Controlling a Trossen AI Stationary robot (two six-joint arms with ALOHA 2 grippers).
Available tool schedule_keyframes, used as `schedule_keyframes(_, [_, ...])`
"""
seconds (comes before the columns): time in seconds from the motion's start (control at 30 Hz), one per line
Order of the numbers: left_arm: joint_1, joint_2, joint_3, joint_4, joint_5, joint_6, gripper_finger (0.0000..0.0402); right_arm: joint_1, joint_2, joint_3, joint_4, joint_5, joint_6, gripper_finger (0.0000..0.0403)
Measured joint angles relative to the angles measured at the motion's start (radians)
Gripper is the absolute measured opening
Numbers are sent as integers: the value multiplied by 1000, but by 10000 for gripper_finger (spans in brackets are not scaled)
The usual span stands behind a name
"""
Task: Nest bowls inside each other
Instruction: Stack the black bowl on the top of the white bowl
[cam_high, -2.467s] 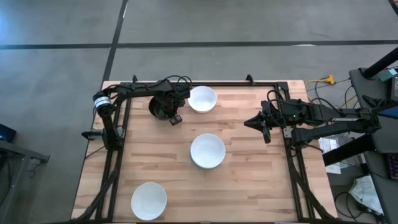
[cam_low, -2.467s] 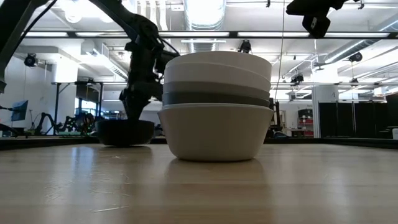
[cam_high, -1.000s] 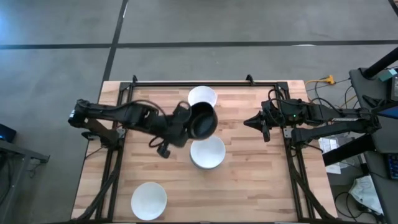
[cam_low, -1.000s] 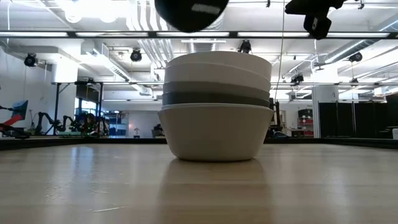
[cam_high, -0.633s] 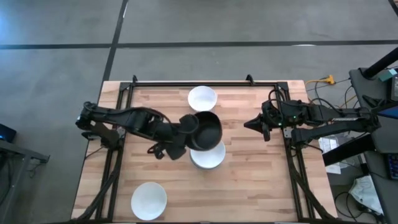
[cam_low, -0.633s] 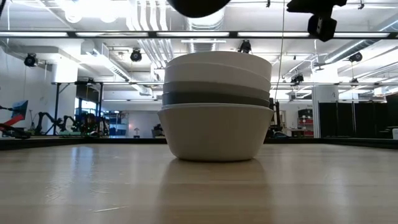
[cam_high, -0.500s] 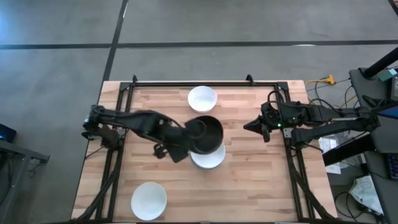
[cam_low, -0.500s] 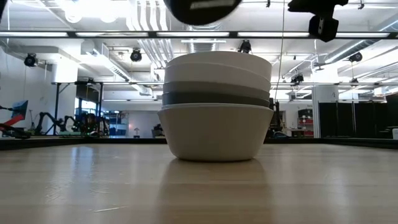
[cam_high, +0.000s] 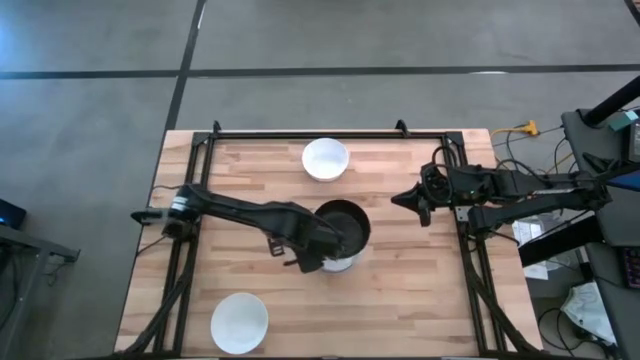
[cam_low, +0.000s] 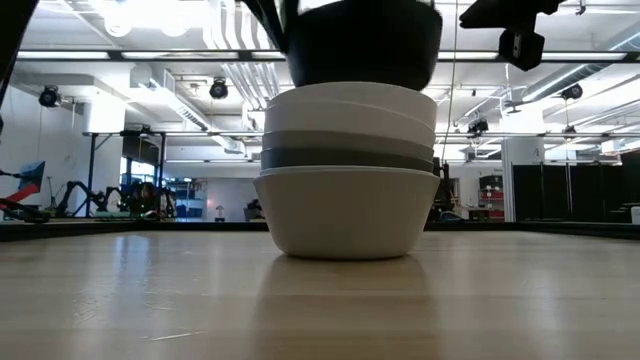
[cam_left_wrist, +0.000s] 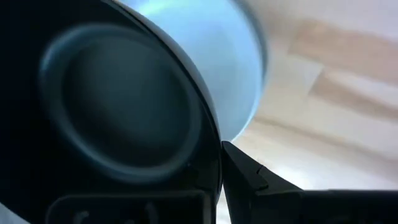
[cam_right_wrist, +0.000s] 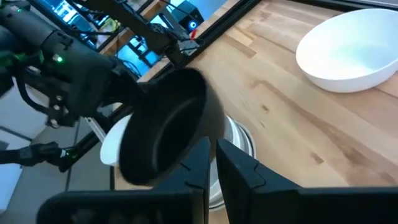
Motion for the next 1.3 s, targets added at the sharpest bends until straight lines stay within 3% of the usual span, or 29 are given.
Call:
schedule_keyframes(0.13, [2, 36, -1, 0, -36, -9, 0, 0, 0, -16, 0, 0, 24, 23])
schedule_keyframes(0.67, [-25, 48, -5, 20, 88, -141, 0, 92, 0, -254, 95, 0, 232, 23])
schedule_keyframes(0.87, [-26, 47, -58, 36, 88, -142, 0, 132, 0, -394, 323, 1, 336, 23])
schedule_keyframes(1.13, [-32, 47, -135, 60, 46, -143, 0, 203, 0, -534, 830, 50, 349, 23])
schedule_keyframes(1.3, [-32, 47, -153, 61, 47, -164, 0, 242, 0, -537, 892, 105, 341, 23])
